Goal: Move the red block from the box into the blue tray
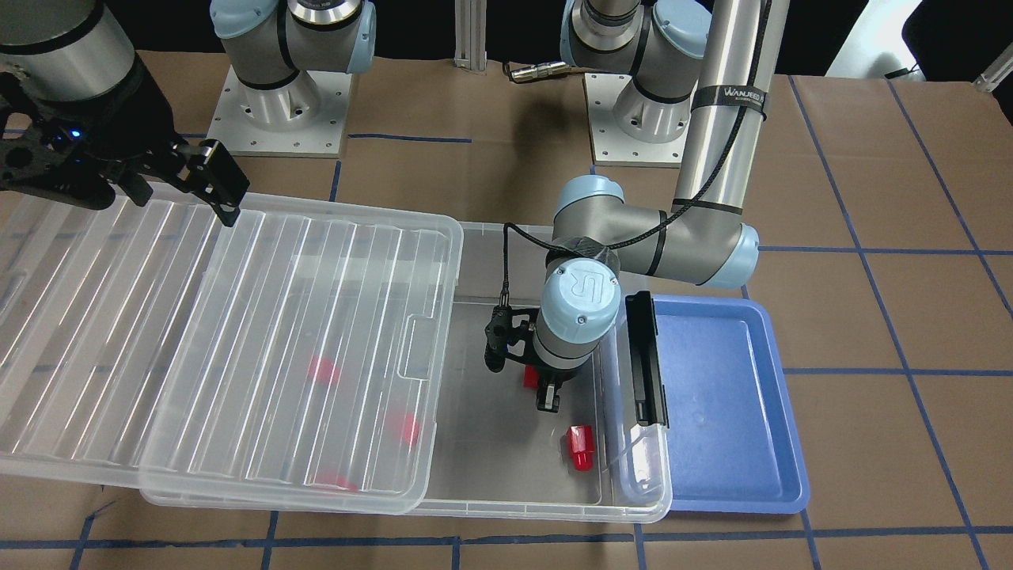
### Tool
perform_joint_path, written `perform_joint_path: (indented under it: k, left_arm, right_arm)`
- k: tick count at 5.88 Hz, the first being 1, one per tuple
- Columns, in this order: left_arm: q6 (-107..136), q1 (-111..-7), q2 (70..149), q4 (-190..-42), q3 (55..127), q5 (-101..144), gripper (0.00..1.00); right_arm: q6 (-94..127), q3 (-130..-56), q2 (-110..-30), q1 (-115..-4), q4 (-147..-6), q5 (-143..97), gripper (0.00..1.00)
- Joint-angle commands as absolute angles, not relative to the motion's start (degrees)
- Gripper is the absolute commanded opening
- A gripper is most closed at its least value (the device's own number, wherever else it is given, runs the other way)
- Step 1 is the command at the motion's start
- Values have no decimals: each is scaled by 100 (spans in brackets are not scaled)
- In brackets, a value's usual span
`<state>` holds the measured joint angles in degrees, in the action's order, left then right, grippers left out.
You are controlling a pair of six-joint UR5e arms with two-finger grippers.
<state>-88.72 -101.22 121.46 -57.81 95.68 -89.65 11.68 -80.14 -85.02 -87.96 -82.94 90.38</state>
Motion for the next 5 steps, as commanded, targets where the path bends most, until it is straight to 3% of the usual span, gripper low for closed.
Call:
perform_joint_path:
  k: [1, 5]
  left_arm:
    - [-8860, -10134, 11946, -5870, 9423, -8974, 18]
    - [-8850, -9373, 10427, -7188, 9071, -8939, 19]
  right_arm:
    - [1195, -8077, -8490, -8877, -8279, 9035, 100]
    - [1195, -8086, -8473, -8877, -8288, 9035, 100]
